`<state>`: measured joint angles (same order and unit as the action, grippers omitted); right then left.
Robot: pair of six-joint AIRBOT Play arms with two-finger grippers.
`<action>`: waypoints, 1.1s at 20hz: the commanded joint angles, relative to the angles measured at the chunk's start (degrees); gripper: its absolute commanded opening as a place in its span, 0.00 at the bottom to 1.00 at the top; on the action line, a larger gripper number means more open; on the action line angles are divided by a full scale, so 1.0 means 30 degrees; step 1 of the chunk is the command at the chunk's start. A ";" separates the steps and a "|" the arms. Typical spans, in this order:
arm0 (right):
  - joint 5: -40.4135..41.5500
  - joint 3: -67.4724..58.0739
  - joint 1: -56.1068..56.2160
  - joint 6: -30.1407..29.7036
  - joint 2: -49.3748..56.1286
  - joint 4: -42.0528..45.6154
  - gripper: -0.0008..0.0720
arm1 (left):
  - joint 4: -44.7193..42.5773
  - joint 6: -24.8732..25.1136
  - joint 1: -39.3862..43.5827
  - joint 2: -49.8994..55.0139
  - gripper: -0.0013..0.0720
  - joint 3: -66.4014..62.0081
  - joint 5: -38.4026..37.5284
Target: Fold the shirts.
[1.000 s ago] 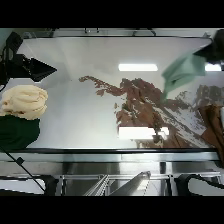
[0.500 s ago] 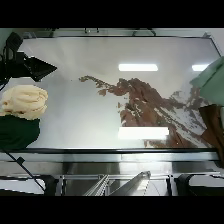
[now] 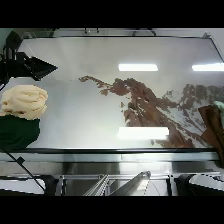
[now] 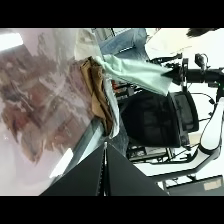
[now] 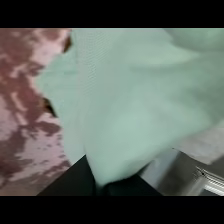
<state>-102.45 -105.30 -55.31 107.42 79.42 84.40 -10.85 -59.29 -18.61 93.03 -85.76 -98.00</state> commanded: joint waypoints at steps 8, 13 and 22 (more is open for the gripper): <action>0.2951 1.1854 -0.1639 -0.2397 -0.1887 0.8371 0.04 | -0.0051 0.0969 0.1355 0.0000 0.04 0.0007 -0.0488; 0.3767 1.2633 -0.1625 -0.2259 -0.1668 0.8306 0.97 | -0.0036 0.0962 0.2375 0.0000 0.04 0.0000 -0.0430; 0.3861 1.1606 0.1763 -0.3133 -0.1712 -0.3650 0.04 | 0.1384 0.0962 0.1829 0.0000 0.04 -0.0073 0.0138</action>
<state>-92.86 -70.26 -54.28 100.82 74.35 90.56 -9.32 -56.42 -12.34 93.03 -85.91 -96.88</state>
